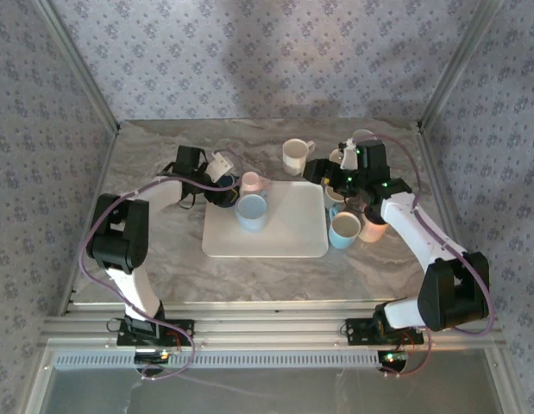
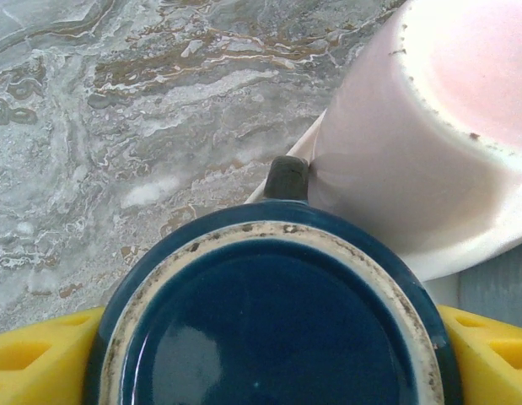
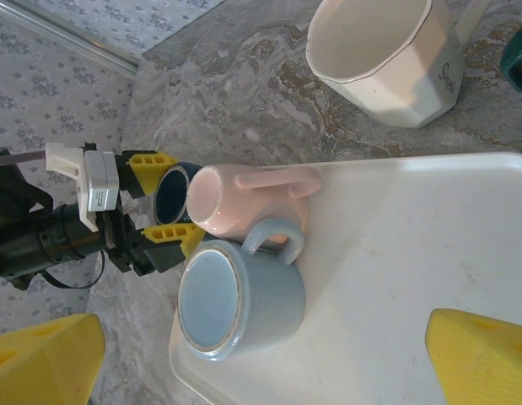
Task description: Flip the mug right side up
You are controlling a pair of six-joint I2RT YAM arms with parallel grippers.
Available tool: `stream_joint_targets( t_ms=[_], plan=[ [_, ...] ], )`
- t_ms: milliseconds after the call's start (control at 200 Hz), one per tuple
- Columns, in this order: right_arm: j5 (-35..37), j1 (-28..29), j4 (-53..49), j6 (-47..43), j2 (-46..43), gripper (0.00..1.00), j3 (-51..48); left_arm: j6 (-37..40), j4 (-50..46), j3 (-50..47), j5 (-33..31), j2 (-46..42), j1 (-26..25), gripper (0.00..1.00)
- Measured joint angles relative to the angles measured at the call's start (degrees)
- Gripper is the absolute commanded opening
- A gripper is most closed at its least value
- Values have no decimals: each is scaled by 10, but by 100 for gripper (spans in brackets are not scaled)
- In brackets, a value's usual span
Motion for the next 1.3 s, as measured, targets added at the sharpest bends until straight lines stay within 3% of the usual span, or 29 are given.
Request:
stream_joint_targets(
  t_ms=[65, 325, 655, 864, 1054, 1299],
  plan=[
    [-2, -3, 0, 1, 0, 100, 0, 2, -9, 6, 2, 2, 0, 41],
    [-6, -7, -1, -5, -20, 100, -7, -20, -20, -2, 7, -10, 14, 41],
    [51, 15, 28, -83, -82, 100, -62, -101, -63, -57, -3, -165, 46, 38],
    [122, 82, 29, -181, -129, 100, -62, -197, -85, -77, -3, -268, 72, 38],
    [174, 164, 43, -290, -133, 99, -61, -337, -110, -84, 23, -333, 96, 39],
    [188, 245, 66, -423, -106, 93, -30, -517, -171, -66, 104, -348, 104, 37]
  ],
)
